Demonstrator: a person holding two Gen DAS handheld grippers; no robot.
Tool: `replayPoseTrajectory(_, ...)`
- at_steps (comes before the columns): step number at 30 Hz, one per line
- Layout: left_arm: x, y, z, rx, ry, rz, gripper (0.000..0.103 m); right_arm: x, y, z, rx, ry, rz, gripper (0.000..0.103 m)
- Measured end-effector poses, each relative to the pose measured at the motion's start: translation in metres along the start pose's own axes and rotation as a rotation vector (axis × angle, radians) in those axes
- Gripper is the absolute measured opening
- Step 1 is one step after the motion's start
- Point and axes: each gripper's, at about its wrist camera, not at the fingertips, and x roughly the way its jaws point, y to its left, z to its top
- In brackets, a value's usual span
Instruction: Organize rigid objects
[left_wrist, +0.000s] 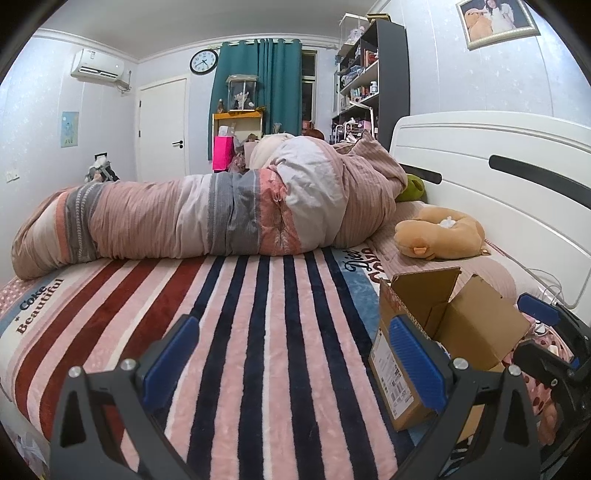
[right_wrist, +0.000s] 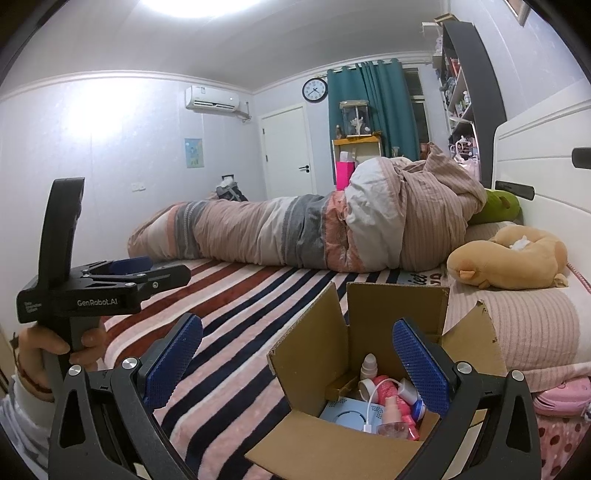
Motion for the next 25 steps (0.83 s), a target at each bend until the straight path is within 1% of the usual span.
replayPoseTrajectory(7, -0.0013, 0.001, 0.0001, -0.001, 0.002, 0.003, 0.102, 0.0008, 0.0004, 0.0004, -0.007, 0.007, -0.014, 0.103)
replayPoseTrajectory(11, -0.0024, -0.002, -0.0004, 0.014, -0.007, 0.039, 0.102, 0.0008, 0.0007, 0.0011, -0.003, 0.006, -0.01, 0.103)
replayPoseTrajectory(25, -0.0023, 0.0, -0.0002, 0.006, -0.001, 0.037, 0.102, 0.0008, -0.0008, 0.0008, 0.007, 0.013, -0.019, 0.103)
